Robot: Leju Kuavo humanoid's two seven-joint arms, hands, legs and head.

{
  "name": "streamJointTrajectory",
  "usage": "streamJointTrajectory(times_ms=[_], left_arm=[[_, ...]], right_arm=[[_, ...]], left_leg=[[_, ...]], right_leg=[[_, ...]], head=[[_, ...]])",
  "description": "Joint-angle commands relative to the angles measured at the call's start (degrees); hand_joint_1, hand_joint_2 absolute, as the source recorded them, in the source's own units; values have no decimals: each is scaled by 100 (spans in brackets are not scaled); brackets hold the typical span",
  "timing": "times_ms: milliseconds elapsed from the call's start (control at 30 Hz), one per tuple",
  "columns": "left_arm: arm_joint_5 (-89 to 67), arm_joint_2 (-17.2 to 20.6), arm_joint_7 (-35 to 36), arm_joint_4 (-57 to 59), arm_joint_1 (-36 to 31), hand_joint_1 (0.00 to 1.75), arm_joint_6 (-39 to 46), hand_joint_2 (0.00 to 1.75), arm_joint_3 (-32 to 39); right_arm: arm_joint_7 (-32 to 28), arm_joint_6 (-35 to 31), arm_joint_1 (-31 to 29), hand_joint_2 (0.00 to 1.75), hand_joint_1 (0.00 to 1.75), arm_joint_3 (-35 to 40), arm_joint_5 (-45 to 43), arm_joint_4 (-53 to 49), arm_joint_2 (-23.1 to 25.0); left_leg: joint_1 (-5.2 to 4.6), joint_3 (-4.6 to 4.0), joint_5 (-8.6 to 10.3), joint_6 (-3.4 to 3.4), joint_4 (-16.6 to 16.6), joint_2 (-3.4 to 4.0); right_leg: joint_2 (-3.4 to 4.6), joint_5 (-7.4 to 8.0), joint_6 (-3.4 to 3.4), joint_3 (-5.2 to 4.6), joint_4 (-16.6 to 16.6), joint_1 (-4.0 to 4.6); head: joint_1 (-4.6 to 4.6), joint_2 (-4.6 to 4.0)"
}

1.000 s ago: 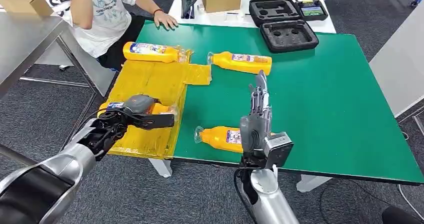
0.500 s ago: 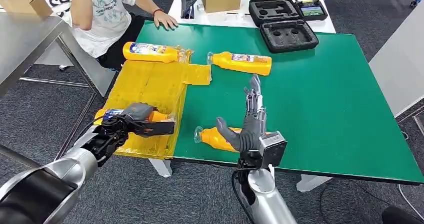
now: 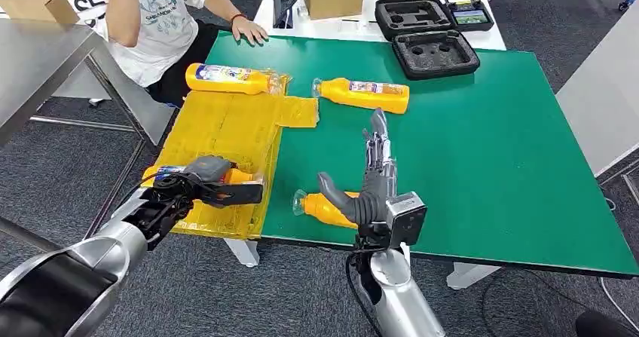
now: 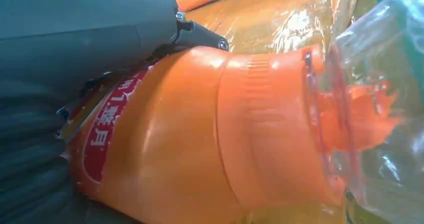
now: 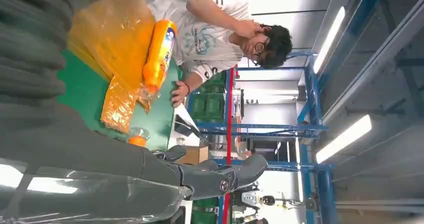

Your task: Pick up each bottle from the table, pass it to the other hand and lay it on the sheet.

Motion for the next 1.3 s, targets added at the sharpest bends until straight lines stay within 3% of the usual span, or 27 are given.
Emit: streamJointTrajectory(times_ms=[33,100,733,967,1033,1067,1167,1267,1300], left_arm=[[34,-86,-129,449,-82,9,-264,0,35],[51,-74,-199,445,-69,0,-322,0,44],[327,-27,-765,335,22,0,-564,0,240],[451,-4,-920,148,117,0,-213,0,384],[480,-7,-1174,24,183,0,243,0,437],[760,-162,-1286,-148,259,0,1145,0,798],[841,-281,-1313,-161,218,0,1353,0,937],[684,-311,-1330,-409,257,0,2298,0,980],[622,-363,-1444,-449,266,0,3065,0,1089]], right_arm=[[-7,6,-335,175,0,-74,-6,482,-1],[-7,10,-322,175,0,-66,-6,478,-9],[32,-97,-319,175,0,-25,71,540,-13],[39,-72,-133,175,0,-43,80,399,-50],[39,-49,-91,175,0,-57,94,350,-54],[53,-15,-17,175,0,-92,138,240,-60],[86,11,15,175,0,-106,167,193,-56],[115,39,9,175,0,-91,203,201,-45],[142,74,17,175,0,-90,217,201,-41]], left_leg=[[3,3,0,-3,0,7],[5,5,2,-5,-2,9],[7,1,19,-1,-5,11],[3,4,17,3,-5,2],[5,4,18,2,-6,4],[5,5,20,1,-10,5],[4,-9,18,4,1,-13],[6,-14,18,2,4,-13],[9,-11,18,0,3,-12]], right_leg=[[8,3,-5,2,-2,3],[10,6,-7,3,-4,5],[7,18,-3,5,-8,7],[-2,13,5,10,-7,2],[0,15,4,10,-9,4],[2,17,3,10,-12,5],[-17,9,7,1,-2,4],[-18,9,5,-5,-1,6],[-16,11,2,-2,-4,9]], head=[[2,0],[2,0],[0,0],[2,0],[2,0],[2,0],[2,0],[2,0],[2,0]])
